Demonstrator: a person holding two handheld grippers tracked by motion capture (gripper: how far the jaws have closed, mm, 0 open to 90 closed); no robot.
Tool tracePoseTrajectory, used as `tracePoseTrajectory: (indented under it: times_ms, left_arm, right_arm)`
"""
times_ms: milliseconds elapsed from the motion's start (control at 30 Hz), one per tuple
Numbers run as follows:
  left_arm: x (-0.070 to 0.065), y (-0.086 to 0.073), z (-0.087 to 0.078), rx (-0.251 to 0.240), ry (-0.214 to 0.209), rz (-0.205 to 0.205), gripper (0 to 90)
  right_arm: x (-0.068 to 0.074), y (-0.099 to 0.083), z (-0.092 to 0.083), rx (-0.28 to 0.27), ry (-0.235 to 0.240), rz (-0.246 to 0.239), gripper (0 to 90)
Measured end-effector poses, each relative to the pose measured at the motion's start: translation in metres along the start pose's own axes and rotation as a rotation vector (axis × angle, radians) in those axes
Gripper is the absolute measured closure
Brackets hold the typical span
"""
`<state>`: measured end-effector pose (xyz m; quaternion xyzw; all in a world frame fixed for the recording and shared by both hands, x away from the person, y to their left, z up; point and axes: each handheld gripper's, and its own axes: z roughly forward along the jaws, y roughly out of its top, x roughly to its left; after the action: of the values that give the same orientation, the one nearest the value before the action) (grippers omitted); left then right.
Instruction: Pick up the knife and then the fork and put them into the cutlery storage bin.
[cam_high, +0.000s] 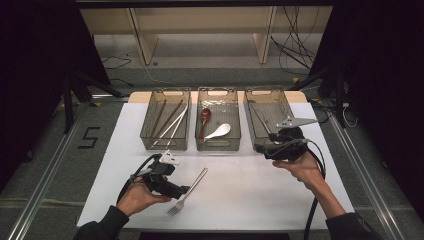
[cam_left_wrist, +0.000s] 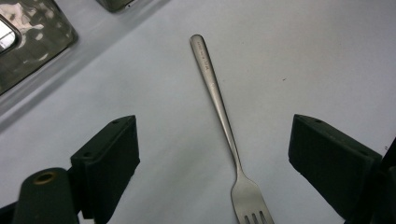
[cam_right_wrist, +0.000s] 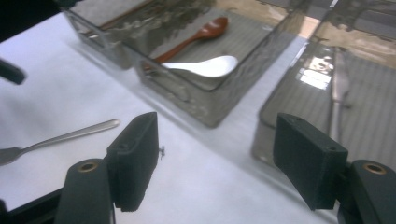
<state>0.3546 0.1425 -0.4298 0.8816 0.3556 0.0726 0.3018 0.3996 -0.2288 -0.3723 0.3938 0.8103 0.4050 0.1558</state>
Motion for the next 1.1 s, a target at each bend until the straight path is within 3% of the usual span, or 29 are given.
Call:
tracePoseTrajectory:
  times_ms: [267,633,900,1100]
  left_arm:
    - [-0.003,0.0,0.007,0.057,-0.011,-0.002,16.3]
    - [-0.011,0.006,0.022,0.137,-0.02,0.014,21.4]
    - [-0.012,0.007,0.035,0.225,-0.025,0.032,36.8]
    - [-0.013,0.008,0.04,0.252,-0.013,0.051,46.3]
  right_arm:
    - [0.024,-0.021,-0.004,0.013,0.038,-0.035,29.3]
    - [0.041,-0.038,-0.011,0.034,0.058,-0.062,29.0]
    - [0.047,-0.044,-0.014,0.045,0.077,-0.061,29.0]
    - [0.048,-0.044,-0.014,0.049,0.081,-0.067,29.0]
